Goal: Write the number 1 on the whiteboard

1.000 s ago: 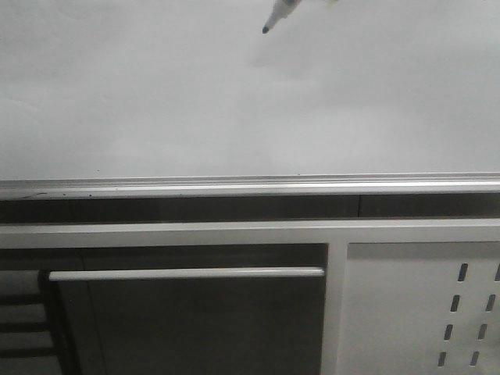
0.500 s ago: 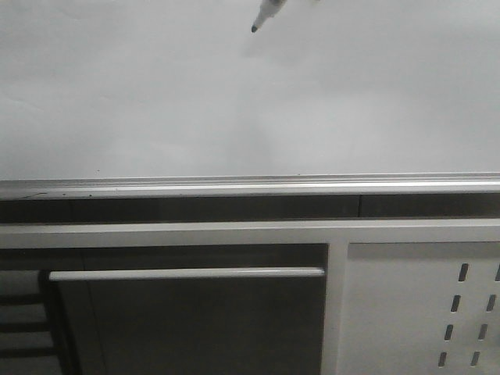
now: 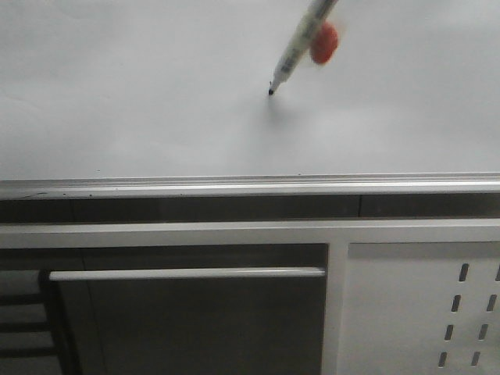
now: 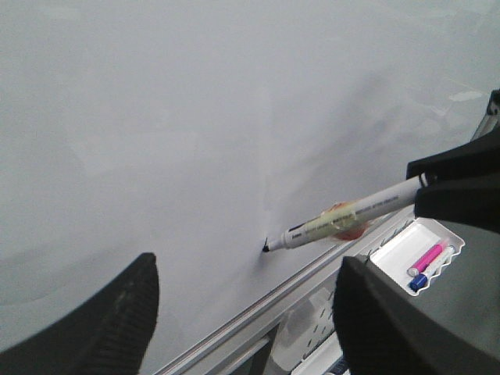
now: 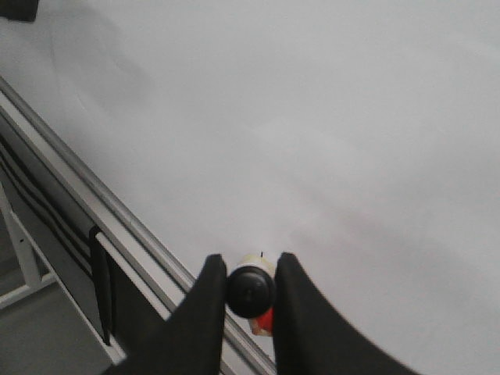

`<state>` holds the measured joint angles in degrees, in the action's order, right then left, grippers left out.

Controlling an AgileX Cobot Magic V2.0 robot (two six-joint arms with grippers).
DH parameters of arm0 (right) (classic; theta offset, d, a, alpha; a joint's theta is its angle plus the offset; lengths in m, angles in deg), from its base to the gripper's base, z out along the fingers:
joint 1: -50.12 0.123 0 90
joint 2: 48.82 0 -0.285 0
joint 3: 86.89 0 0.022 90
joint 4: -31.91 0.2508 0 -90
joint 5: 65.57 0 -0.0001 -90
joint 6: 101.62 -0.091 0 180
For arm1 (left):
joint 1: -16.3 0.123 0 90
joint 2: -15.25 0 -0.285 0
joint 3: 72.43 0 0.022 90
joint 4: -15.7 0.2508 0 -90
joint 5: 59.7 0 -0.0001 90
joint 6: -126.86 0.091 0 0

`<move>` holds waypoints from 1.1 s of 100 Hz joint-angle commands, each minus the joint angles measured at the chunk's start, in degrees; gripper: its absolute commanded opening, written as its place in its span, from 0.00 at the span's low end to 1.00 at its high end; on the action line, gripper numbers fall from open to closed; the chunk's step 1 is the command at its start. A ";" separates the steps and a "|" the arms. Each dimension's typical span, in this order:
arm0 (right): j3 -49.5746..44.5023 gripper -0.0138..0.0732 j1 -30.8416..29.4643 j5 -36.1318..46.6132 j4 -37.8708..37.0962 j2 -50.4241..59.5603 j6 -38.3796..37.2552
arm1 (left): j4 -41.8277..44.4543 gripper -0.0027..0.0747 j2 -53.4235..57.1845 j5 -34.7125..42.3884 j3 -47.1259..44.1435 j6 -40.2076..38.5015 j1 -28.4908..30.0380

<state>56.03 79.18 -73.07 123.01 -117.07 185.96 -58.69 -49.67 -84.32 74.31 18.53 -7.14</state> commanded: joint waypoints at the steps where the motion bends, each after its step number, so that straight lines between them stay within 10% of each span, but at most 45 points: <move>1: 2.59 0.11 -0.04 0.51 1.27 -1.23 1.72 | -2.28 0.60 0.95 1.02 1.57 -0.16 -0.01; 59: 4.06 0.11 5.17 0.69 7.70 7.59 1.61 | -2.28 0.60 0.95 0.71 1.57 -0.16 -0.01; 110: 2.11 0.11 15.23 6.61 15.94 12.88 -1.70 | -2.17 0.60 0.95 -15.87 2.62 0.75 -0.01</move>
<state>57.37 91.79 -67.50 136.31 -103.63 185.26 -58.36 -49.67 -97.64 74.55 18.53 -7.14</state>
